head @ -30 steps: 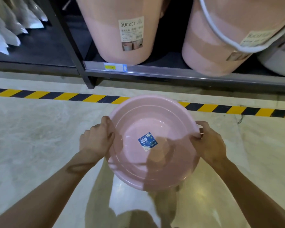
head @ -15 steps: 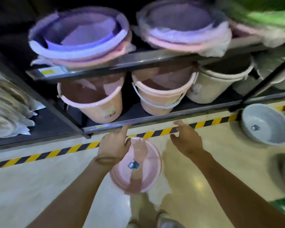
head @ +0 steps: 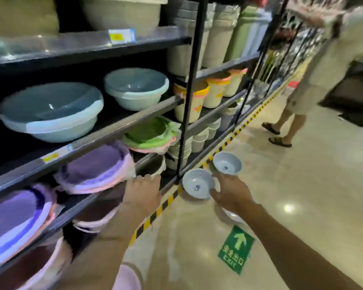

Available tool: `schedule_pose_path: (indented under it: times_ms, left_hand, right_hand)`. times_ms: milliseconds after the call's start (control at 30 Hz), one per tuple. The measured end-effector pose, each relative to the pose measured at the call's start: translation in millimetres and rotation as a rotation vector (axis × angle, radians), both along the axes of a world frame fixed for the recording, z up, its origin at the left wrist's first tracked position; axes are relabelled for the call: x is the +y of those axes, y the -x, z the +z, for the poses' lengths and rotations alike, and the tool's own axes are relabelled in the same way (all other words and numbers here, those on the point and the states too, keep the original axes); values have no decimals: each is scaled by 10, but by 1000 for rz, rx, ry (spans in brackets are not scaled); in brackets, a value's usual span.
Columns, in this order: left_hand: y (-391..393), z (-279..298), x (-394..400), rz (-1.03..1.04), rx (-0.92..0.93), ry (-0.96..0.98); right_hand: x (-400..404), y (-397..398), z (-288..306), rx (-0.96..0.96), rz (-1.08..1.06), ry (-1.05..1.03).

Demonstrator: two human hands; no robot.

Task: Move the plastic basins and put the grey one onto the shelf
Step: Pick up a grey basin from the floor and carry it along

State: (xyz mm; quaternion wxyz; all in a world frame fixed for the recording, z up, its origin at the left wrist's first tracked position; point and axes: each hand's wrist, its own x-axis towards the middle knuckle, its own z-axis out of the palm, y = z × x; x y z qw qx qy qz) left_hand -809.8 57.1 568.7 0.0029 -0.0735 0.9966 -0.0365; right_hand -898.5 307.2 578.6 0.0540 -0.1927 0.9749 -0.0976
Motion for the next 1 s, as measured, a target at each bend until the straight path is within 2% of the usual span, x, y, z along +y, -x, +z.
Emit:
schedule_pose_path:
  times_ms: [100, 200, 367, 533, 767, 1000]
  left_hand:
    - [298, 34, 686, -159, -40, 32]
    - [480, -55, 1343, -320, -28, -14]
    - [995, -258, 2284, -464, -133, -71]
    - [1456, -290, 3097, -509, -184, -113]
    - [2115, -151, 4027, -639, -102, -38]
    - [2788, -231, 5660, -910, -171, -92]
  right_hand:
    - [830, -11, 103, -40, -155, -85]
    - [1637, -173, 57, -86, -303, -119]
    - [2760, -293, 55, -146, -521, -105]
    - [3512, -100, 30, -153, -601, -74]
    - [4274, 362, -113, -141, -674, -31]
    - [5360, 344, -181, -120, -968, 62]
